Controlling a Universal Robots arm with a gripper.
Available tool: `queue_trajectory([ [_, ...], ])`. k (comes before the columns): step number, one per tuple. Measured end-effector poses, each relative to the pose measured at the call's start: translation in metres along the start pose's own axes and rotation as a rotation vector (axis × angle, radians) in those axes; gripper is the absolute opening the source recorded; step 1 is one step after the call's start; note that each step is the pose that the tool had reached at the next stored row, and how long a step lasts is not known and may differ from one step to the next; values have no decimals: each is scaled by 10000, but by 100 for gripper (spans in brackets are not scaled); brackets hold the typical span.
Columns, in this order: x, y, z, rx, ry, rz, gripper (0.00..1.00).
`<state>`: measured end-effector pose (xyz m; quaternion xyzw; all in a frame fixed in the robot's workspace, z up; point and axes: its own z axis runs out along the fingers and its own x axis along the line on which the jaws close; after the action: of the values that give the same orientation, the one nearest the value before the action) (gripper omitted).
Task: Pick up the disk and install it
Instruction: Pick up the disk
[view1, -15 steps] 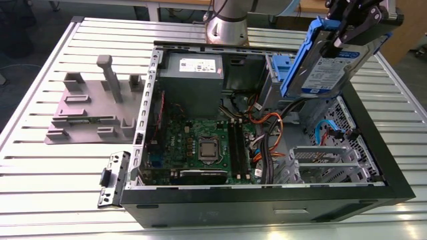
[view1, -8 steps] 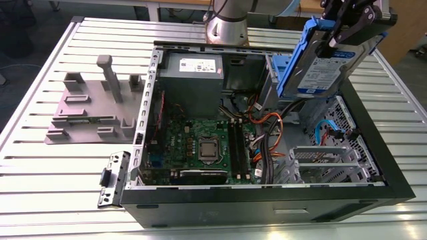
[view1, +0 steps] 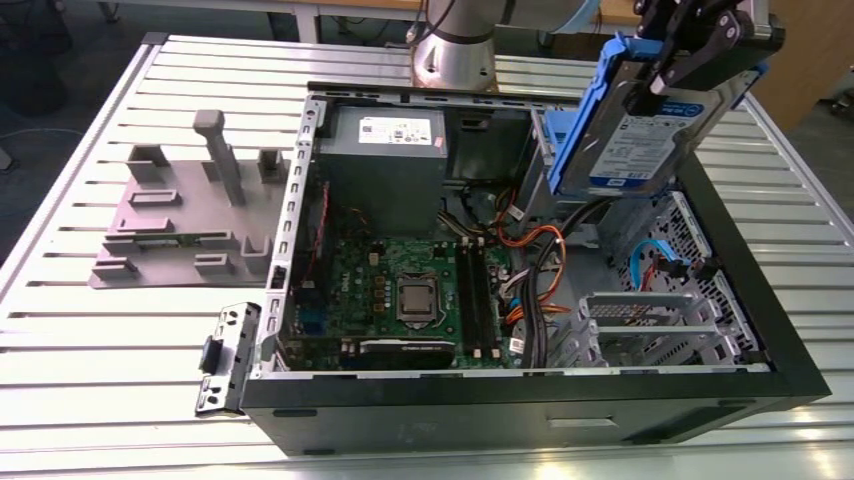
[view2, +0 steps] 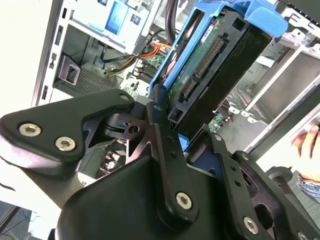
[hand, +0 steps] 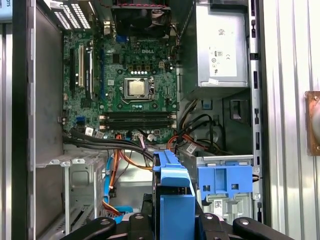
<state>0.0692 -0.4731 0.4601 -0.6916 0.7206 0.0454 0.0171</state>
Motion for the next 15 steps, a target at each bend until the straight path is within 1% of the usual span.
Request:
queue_trajectory([
  [15,22,140,4,0,0,0,36],
])
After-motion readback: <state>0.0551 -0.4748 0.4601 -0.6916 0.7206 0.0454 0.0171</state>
